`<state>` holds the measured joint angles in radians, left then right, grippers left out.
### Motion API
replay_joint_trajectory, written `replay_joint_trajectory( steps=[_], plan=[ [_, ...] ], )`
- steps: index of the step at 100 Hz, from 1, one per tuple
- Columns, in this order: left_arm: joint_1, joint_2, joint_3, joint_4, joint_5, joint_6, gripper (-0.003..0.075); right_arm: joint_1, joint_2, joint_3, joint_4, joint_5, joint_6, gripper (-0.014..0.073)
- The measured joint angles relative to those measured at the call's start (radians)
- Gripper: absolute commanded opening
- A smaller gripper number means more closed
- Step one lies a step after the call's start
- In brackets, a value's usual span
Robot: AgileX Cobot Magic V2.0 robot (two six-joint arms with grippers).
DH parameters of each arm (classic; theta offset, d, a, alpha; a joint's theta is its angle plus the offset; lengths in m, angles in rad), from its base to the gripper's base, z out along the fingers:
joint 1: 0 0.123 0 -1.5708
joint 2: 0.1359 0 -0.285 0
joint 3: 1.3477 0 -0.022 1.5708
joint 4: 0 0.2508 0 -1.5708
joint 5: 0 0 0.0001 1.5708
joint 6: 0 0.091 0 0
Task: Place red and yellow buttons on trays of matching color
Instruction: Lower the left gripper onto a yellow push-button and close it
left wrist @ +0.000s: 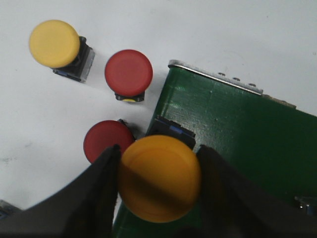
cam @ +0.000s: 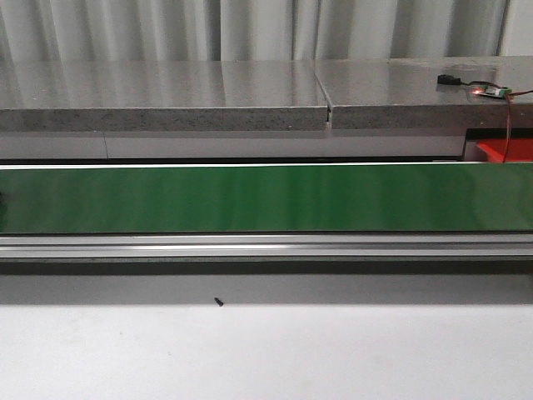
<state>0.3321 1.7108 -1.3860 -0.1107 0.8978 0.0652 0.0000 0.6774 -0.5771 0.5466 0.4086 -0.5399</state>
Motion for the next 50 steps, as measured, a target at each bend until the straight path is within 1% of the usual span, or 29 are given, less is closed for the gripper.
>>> replay_joint_trajectory(
  steps=[13, 18, 23, 30, 35, 40, 45, 50],
  plan=[
    [-0.014, 0.000, 0.026, -0.003, 0.000, 0.001, 0.0151, 0.000, 0.000, 0.000, 0.000, 0.000, 0.000, -0.0067],
    [-0.016, 0.000, 0.033, -0.005, 0.001, 0.001, 0.0169, 0.000, 0.000, 0.000, 0.000, 0.000, 0.000, -0.0067],
    [-0.016, 0.000, 0.033, -0.007, 0.001, 0.001, 0.0216, 0.000, 0.000, 0.000, 0.000, 0.000, 0.000, -0.0067],
    [-0.016, 0.000, 0.033, -0.008, 0.004, 0.001, 0.0314, 0.000, 0.000, 0.000, 0.000, 0.000, 0.000, -0.0067],
    [-0.016, 0.000, 0.033, -0.010, 0.006, 0.002, 0.0398, 0.000, 0.000, 0.000, 0.000, 0.000, 0.000, -0.0067],
    [-0.017, 0.000, 0.033, -0.015, 0.008, 0.013, 0.0459, 0.000, 0.000, 0.000, 0.000, 0.000, 0.000, -0.0067],
    [-0.017, 0.000, 0.034, -0.033, 0.008, 0.033, 0.0501, 0.000, 0.000, 0.000, 0.000, 0.000, 0.000, -0.0067],
    [-0.018, 0.000, 0.034, -0.065, 0.008, 0.067, 0.0511, 0.000, 0.000, 0.000, 0.000, 0.000, 0.000, -0.0067]
  ],
)
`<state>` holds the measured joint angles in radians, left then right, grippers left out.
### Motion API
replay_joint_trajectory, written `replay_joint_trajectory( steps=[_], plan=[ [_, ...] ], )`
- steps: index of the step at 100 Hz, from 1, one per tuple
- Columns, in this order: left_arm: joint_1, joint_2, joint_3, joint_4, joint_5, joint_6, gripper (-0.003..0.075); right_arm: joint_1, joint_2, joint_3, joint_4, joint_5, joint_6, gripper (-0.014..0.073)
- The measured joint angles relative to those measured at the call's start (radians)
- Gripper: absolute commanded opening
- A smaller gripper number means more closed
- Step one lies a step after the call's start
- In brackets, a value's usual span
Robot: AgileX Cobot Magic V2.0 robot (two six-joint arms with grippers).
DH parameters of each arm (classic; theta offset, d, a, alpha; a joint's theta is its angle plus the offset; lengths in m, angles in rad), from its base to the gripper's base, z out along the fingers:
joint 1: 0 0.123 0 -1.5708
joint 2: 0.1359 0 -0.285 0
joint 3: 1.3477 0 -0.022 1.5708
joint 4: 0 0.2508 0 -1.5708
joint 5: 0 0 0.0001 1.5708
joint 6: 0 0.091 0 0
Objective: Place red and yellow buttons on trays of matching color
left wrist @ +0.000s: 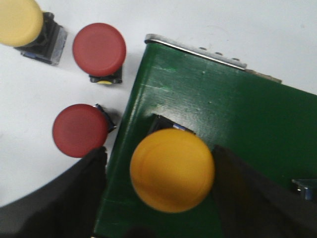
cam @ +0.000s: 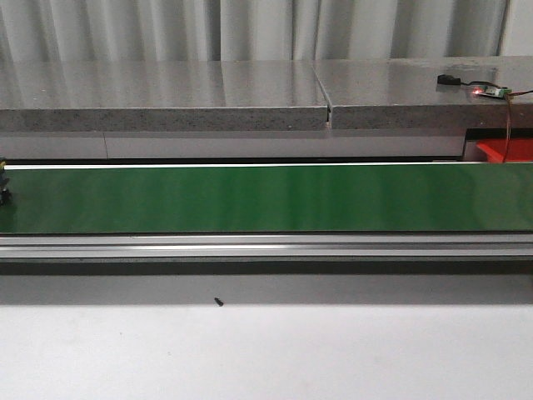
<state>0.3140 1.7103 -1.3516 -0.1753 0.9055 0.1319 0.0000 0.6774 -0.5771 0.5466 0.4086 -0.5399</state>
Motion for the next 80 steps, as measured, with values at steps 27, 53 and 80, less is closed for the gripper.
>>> replay_joint_trajectory(
  steps=[27, 53, 80],
  plan=[
    [-0.001, -0.058, 0.000, -0.094, -0.006, 0.080, 0.0502, 0.000, 0.000, 0.000, 0.000, 0.000, 0.000, -0.0067],
    [-0.030, -0.214, 0.000, -0.143, -0.028, 0.160, 0.0273, 0.000, 0.000, 0.000, 0.000, 0.000, 0.000, -0.0067],
    [-0.185, -0.346, 0.000, -0.150, -0.026, 0.170, -0.0019, 0.000, 0.000, 0.000, 0.000, 0.000, 0.000, -0.0067]
  ],
)
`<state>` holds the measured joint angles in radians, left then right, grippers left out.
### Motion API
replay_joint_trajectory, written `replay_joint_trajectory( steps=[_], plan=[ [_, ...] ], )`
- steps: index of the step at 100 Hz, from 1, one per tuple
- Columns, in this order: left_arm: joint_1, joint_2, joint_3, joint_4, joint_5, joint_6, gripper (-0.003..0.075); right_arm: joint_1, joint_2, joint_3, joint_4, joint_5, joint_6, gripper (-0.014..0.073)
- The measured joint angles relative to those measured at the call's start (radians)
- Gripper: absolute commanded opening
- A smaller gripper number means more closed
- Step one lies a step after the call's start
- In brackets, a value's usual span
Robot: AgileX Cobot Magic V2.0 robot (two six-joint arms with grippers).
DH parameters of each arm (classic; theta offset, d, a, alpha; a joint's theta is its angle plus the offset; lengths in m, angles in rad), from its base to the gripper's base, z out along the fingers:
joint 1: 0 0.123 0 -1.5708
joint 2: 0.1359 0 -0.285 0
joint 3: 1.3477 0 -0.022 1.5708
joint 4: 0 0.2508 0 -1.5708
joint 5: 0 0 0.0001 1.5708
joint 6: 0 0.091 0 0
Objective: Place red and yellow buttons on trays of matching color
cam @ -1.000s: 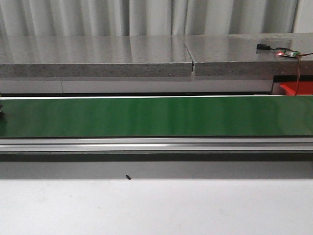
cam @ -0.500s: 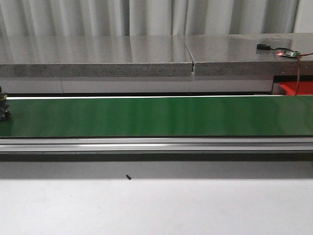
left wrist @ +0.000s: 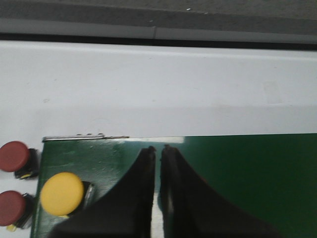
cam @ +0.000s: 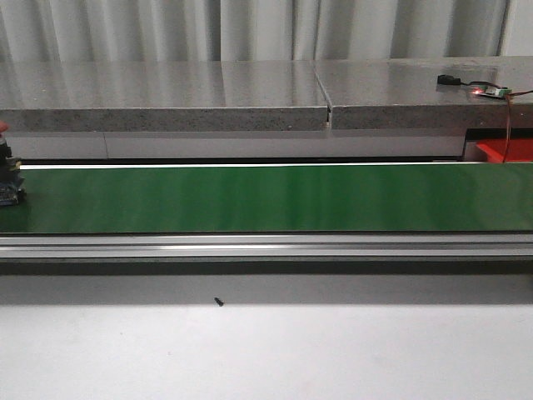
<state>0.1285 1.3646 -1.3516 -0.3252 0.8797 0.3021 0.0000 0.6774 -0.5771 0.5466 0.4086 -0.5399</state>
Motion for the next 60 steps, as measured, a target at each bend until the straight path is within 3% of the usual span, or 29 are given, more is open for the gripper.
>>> replay_joint_trajectory(
  steps=[30, 60],
  plan=[
    [-0.167, -0.090, 0.045, -0.002, 0.021, 0.000, -0.0019, 0.000, 0.000, 0.000, 0.000, 0.000, 0.000, -0.0067],
    [-0.215, -0.275, 0.262, -0.002, 0.001, 0.000, -0.0019, 0.000, 0.000, 0.000, 0.000, 0.000, 0.000, -0.0067]
  ],
)
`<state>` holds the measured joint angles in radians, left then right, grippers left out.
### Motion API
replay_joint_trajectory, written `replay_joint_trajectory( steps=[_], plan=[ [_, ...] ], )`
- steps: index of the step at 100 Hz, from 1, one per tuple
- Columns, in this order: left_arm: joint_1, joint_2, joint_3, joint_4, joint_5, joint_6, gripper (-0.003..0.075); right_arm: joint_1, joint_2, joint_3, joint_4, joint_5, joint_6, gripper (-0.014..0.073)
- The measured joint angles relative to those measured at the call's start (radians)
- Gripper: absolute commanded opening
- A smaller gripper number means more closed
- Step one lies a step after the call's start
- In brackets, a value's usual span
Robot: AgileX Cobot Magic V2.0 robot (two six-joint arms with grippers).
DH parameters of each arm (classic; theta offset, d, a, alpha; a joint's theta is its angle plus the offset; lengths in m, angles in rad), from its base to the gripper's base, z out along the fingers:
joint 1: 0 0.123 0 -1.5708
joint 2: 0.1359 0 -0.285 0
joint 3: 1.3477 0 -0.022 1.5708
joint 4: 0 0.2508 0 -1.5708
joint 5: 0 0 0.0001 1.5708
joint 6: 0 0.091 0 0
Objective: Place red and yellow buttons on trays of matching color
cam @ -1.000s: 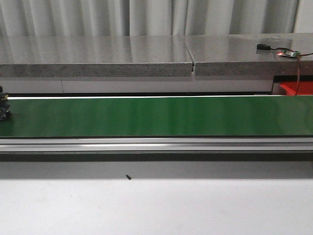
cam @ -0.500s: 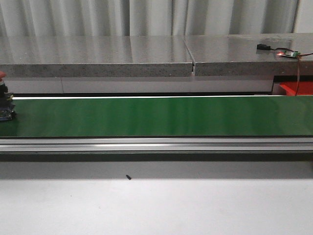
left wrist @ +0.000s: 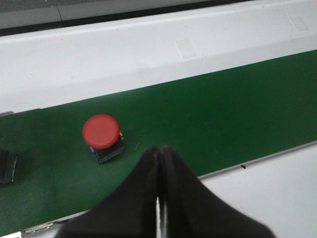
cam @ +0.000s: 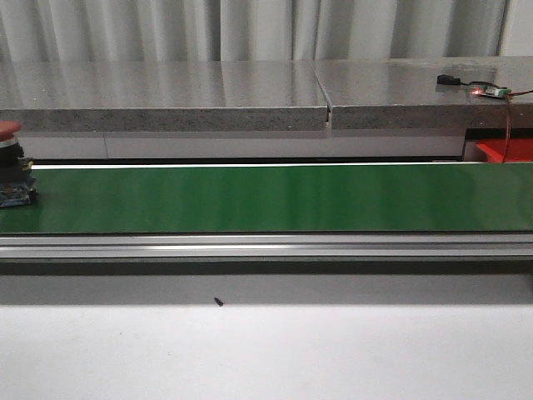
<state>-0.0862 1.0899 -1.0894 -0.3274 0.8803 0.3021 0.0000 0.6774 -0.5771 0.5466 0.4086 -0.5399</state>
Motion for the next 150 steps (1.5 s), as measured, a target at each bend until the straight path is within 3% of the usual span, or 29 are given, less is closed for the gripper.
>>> replay_joint_trajectory(
  steps=[61, 128, 150],
  plan=[
    [0.001, -0.443, 0.295, 0.000, -0.033, 0.004, -0.0019, 0.000, 0.000, 0.000, 0.001, 0.000, 0.000, -0.0067],
    [0.000, -0.467, 0.302, 0.000, -0.031, 0.004, -0.0019, 0.000, 0.000, 0.000, 0.001, 0.008, 0.000, -0.0067],
    [0.000, -0.467, 0.302, 0.000, -0.031, 0.004, -0.0019, 0.020, 0.044, -0.076, 0.001, 0.069, 0.000, -0.0067]
  ],
)
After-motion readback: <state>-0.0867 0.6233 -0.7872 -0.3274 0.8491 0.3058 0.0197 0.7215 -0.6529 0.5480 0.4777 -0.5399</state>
